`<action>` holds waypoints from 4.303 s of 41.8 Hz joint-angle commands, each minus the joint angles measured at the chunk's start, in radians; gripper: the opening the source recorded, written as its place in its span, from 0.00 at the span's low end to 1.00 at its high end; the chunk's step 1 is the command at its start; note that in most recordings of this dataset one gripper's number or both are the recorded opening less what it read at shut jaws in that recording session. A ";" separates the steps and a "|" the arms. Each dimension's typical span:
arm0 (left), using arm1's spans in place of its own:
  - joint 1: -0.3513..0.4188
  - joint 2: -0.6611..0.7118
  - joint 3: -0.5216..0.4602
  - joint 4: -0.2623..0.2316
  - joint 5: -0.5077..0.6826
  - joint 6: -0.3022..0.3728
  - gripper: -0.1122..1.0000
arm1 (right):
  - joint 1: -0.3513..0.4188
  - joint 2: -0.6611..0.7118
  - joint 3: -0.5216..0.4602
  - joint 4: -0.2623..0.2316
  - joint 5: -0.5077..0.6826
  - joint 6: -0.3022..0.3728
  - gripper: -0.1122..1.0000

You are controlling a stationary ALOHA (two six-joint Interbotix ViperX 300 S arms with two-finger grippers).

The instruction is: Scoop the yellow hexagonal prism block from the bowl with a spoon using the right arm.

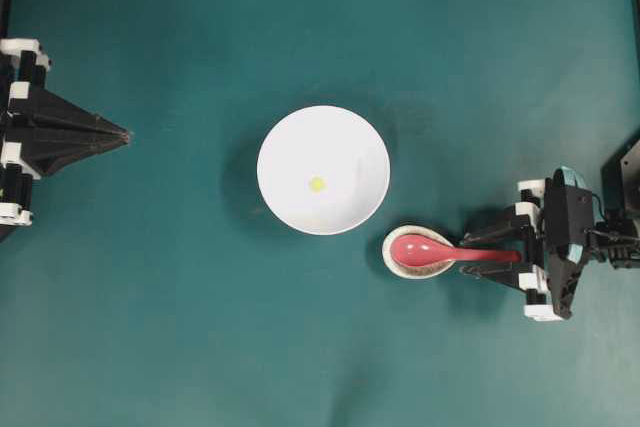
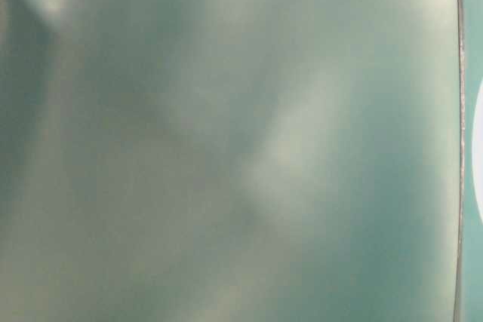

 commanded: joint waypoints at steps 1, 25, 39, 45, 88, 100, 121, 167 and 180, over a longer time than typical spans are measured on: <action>-0.003 0.009 -0.008 0.002 -0.006 -0.002 0.11 | 0.003 -0.018 -0.006 0.000 -0.011 -0.003 0.55; -0.003 0.009 -0.006 0.002 -0.006 0.000 0.11 | 0.003 -0.018 -0.005 0.002 -0.011 -0.003 0.54; -0.002 0.009 -0.008 0.002 -0.005 0.000 0.11 | 0.003 -0.018 -0.003 0.000 -0.015 -0.005 0.42; -0.002 0.009 -0.008 0.002 -0.006 0.000 0.11 | 0.003 -0.018 -0.003 0.000 -0.015 -0.006 0.31; -0.003 0.009 -0.006 0.002 0.052 -0.066 0.11 | -0.193 -0.428 -0.140 0.000 0.436 -0.238 0.31; -0.003 0.009 -0.006 0.003 0.054 -0.058 0.11 | -0.410 -0.466 -0.328 -0.006 0.836 -0.299 0.31; -0.002 0.009 -0.008 0.002 0.074 -0.058 0.11 | -0.652 -0.321 -0.614 -0.066 1.307 -0.290 0.31; -0.002 0.009 -0.005 0.003 0.069 -0.060 0.11 | -0.663 -0.049 -0.914 -0.397 1.660 -0.067 0.31; -0.002 0.009 -0.003 0.003 0.067 -0.060 0.11 | -0.655 -0.012 -0.914 -0.397 1.629 -0.067 0.31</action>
